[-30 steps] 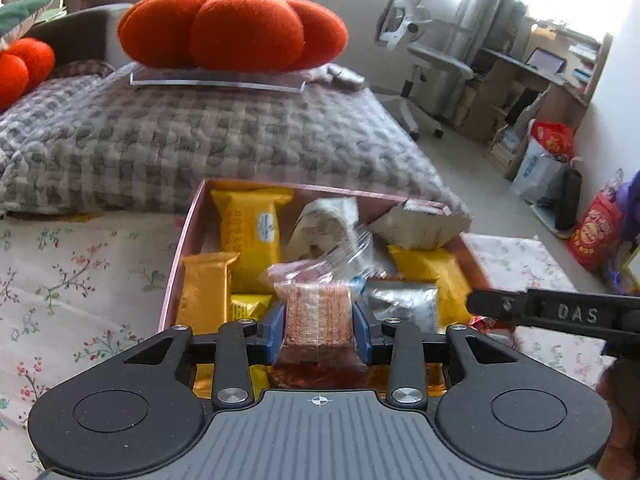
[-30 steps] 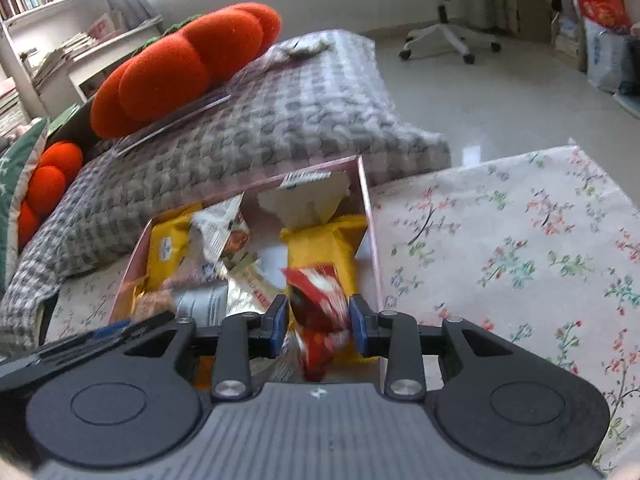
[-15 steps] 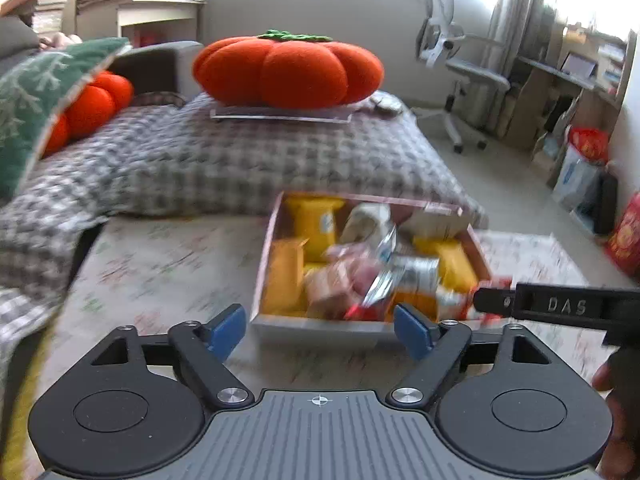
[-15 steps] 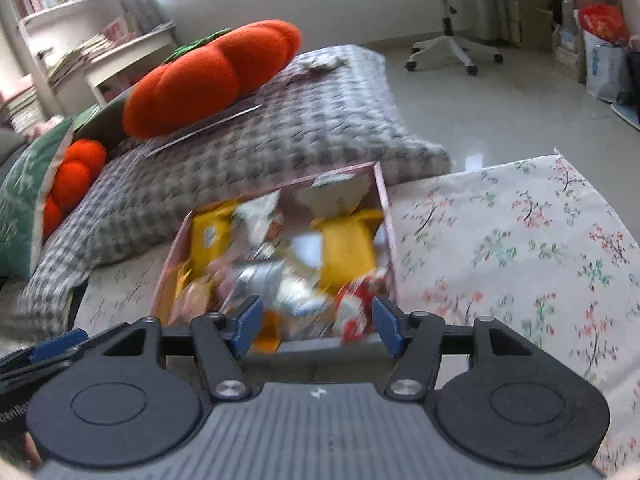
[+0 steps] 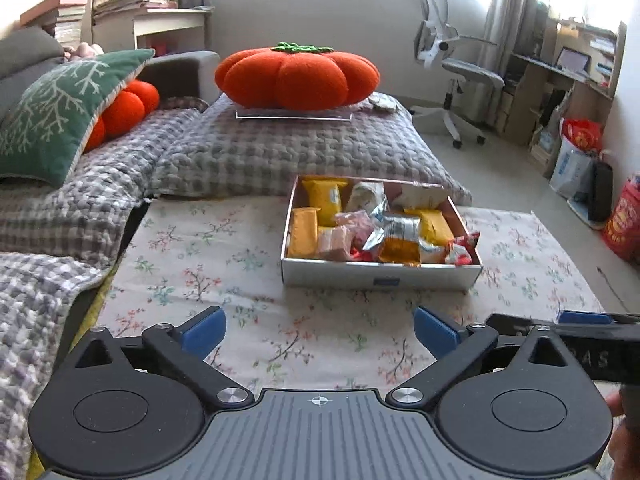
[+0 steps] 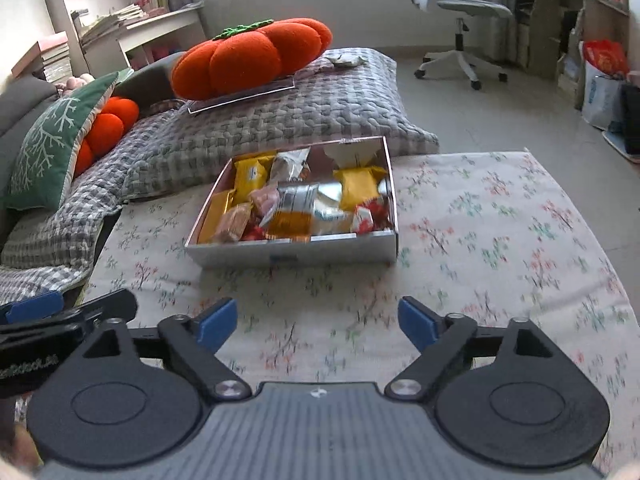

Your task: Organize snacks

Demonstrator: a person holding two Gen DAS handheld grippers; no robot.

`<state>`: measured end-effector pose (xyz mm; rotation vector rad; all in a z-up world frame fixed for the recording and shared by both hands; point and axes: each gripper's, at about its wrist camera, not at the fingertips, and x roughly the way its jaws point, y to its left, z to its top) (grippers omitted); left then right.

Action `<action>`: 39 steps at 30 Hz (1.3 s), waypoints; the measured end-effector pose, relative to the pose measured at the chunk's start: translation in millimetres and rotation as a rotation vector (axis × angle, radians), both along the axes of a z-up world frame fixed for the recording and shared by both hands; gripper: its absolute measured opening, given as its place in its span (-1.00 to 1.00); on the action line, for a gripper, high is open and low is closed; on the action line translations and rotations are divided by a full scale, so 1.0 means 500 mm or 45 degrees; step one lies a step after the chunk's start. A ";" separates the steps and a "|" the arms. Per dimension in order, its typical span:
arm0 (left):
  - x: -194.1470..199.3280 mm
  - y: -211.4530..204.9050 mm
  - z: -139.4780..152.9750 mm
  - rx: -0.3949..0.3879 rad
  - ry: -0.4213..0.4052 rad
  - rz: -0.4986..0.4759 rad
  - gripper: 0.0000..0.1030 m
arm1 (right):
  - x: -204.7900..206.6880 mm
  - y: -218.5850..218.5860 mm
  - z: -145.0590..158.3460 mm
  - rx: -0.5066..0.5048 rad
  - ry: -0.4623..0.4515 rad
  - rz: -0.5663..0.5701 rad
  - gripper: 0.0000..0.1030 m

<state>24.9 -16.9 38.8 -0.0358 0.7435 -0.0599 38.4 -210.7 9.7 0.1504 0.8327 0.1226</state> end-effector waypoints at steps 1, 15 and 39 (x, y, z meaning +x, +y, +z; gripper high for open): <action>-0.008 -0.002 0.004 0.009 -0.004 -0.002 0.97 | -0.010 0.002 0.001 -0.012 -0.002 -0.006 0.77; -0.037 -0.003 -0.033 -0.034 0.060 0.018 1.00 | -0.072 -0.003 -0.017 -0.116 0.008 -0.039 0.97; -0.002 -0.046 -0.073 -0.029 0.142 -0.048 1.00 | -0.066 -0.024 -0.033 -0.212 0.052 -0.006 0.99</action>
